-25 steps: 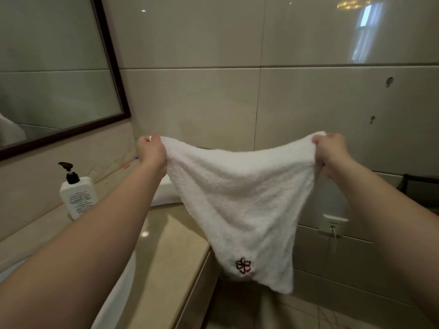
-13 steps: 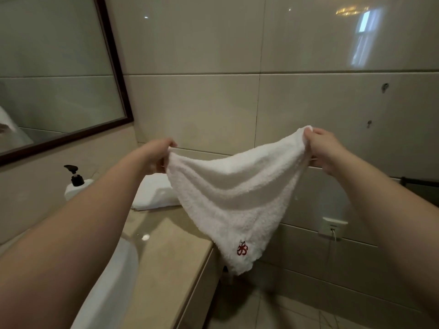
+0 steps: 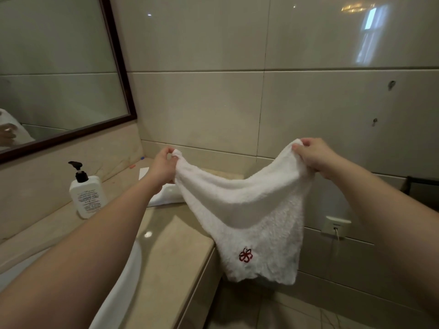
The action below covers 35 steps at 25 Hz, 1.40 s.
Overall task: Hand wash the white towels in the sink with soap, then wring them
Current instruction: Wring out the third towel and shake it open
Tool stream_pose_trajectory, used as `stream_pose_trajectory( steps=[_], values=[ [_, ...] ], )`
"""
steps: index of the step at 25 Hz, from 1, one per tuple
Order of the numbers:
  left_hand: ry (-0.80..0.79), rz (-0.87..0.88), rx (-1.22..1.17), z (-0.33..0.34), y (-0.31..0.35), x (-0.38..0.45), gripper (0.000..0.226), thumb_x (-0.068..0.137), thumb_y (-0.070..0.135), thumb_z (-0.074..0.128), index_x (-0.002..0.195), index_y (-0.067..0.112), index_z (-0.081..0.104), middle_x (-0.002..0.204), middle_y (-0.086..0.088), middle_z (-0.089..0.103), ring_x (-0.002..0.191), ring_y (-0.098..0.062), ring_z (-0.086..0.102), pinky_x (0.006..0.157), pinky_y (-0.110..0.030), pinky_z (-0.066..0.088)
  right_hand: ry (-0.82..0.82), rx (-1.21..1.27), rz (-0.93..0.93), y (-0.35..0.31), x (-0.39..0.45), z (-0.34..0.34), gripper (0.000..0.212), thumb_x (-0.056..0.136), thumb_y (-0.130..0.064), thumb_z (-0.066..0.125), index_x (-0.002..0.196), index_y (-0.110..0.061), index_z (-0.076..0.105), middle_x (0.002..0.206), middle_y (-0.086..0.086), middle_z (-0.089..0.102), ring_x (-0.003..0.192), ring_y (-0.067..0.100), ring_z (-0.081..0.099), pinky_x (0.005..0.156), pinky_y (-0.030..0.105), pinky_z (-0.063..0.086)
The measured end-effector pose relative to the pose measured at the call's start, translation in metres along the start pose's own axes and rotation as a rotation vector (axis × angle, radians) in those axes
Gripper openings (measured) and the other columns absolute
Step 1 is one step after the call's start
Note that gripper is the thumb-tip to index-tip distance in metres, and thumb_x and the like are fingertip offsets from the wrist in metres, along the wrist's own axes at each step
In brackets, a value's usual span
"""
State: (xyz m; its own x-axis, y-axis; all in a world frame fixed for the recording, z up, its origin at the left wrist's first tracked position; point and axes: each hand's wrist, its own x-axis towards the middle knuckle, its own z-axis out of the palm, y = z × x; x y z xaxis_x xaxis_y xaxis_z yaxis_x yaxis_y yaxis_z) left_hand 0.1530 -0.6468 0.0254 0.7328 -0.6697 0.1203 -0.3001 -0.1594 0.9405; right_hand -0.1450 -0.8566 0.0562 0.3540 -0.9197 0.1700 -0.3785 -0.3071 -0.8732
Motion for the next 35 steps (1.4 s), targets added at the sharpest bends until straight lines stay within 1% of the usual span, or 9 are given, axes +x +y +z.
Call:
stream_pose_trajectory(
  steps=[2, 5, 8, 13, 19, 23, 27, 30, 35],
  values=[
    [0.06, -0.058, 0.046, 0.003, -0.001, 0.003, 0.009, 0.107, 0.018, 0.043, 0.113, 0.016, 0.048, 0.091, -0.006, 0.055, 0.076, -0.02, 0.053, 0.07, -0.037, 0.052, 0.09, -0.048, 0.035, 0.007, 0.008, -0.002, 0.018, 0.095, -0.015, 0.064, 0.08, -0.008, 0.056, 0.071, 0.007, 0.047, 0.058, 0.018, 0.043, 0.041, 0.021, 0.033],
    [0.141, -0.118, 0.092, 0.003, 0.0, 0.008, 0.012, 0.103, 0.018, 0.054, 0.111, 0.015, 0.046, 0.091, -0.003, 0.049, 0.075, -0.012, 0.045, 0.068, -0.029, 0.046, 0.191, -0.088, 0.113, 0.018, 0.017, -0.01, 0.029, 0.083, -0.019, 0.078, 0.096, -0.002, 0.058, 0.085, 0.015, 0.053, 0.07, 0.025, 0.051, 0.054, 0.028, 0.037],
    [0.122, -0.074, 0.075, 0.004, 0.005, 0.013, 0.013, 0.097, 0.01, 0.06, 0.092, 0.018, 0.052, 0.089, -0.007, 0.055, 0.066, -0.011, 0.044, 0.054, -0.026, 0.036, 0.244, -0.12, 0.134, 0.025, 0.022, -0.017, 0.026, 0.08, -0.016, 0.078, 0.09, -0.002, 0.058, 0.084, 0.015, 0.053, 0.081, 0.025, 0.052, 0.059, 0.031, 0.041],
    [-0.029, 0.016, 0.093, 0.009, 0.018, 0.01, 0.017, 0.094, 0.012, 0.066, 0.082, 0.02, 0.057, 0.079, -0.006, 0.056, 0.064, -0.018, 0.049, 0.058, -0.029, 0.039, 0.454, 0.078, 0.131, 0.024, 0.019, -0.037, 0.026, 0.087, -0.014, 0.069, 0.104, -0.018, 0.05, 0.106, 0.01, 0.055, 0.095, 0.023, 0.052, 0.081, 0.035, 0.046],
    [-0.173, 0.115, 0.103, 0.038, 0.067, 0.006, 0.015, 0.087, 0.013, 0.079, 0.083, 0.018, 0.065, 0.084, -0.004, 0.062, 0.07, -0.013, 0.055, 0.06, -0.022, 0.042, 0.515, 0.167, 0.06, 0.018, 0.008, -0.086, 0.018, 0.083, -0.014, 0.063, 0.094, -0.012, 0.077, 0.075, -0.002, 0.065, 0.081, 0.02, 0.062, 0.081, 0.035, 0.051],
    [-0.211, 0.135, 0.11, 0.051, 0.076, 0.005, 0.015, 0.084, 0.007, 0.08, 0.087, 0.015, 0.069, 0.094, -0.008, 0.064, 0.072, -0.012, 0.056, 0.062, -0.021, 0.045, 0.476, 0.176, -0.024, 0.012, -0.016, -0.11, 0.019, 0.087, -0.008, 0.06, 0.098, -0.011, 0.075, 0.074, -0.003, 0.063, 0.065, 0.007, 0.053, 0.069, 0.027, 0.045],
    [-0.416, 0.138, 0.215, 0.064, 0.079, 0.006, 0.021, 0.079, 0.021, 0.086, 0.088, 0.018, 0.068, 0.105, -0.006, 0.061, 0.088, -0.017, 0.056, 0.074, -0.029, 0.046, 0.445, 0.109, 0.013, 0.017, -0.03, -0.135, 0.013, 0.088, -0.011, 0.066, 0.097, -0.008, 0.074, 0.089, 0.007, 0.065, 0.079, 0.017, 0.055, 0.058, 0.024, 0.04],
    [-0.546, 0.192, 0.534, 0.076, 0.079, 0.006, 0.031, 0.072, 0.027, 0.092, 0.094, 0.016, 0.072, 0.107, -0.001, 0.061, 0.099, -0.018, 0.055, 0.079, -0.028, 0.043, 0.196, -0.129, 0.01, 0.023, -0.039, -0.153, 0.026, 0.083, -0.032, 0.08, 0.096, -0.009, 0.075, 0.101, 0.006, 0.067, 0.1, 0.023, 0.057, 0.074, 0.031, 0.044],
    [-0.443, 0.319, 0.626, 0.086, 0.074, 0.013, 0.024, 0.081, 0.036, 0.084, 0.09, 0.017, 0.072, 0.094, 0.0, 0.062, 0.09, -0.019, 0.057, 0.068, -0.028, 0.04, -0.149, -0.537, -0.059, 0.033, -0.051, -0.165, 0.049, 0.05, -0.072, 0.08, 0.082, -0.035, 0.078, 0.111, -0.004, 0.067, 0.11, 0.016, 0.056, 0.097, 0.035, 0.041]
  ],
)
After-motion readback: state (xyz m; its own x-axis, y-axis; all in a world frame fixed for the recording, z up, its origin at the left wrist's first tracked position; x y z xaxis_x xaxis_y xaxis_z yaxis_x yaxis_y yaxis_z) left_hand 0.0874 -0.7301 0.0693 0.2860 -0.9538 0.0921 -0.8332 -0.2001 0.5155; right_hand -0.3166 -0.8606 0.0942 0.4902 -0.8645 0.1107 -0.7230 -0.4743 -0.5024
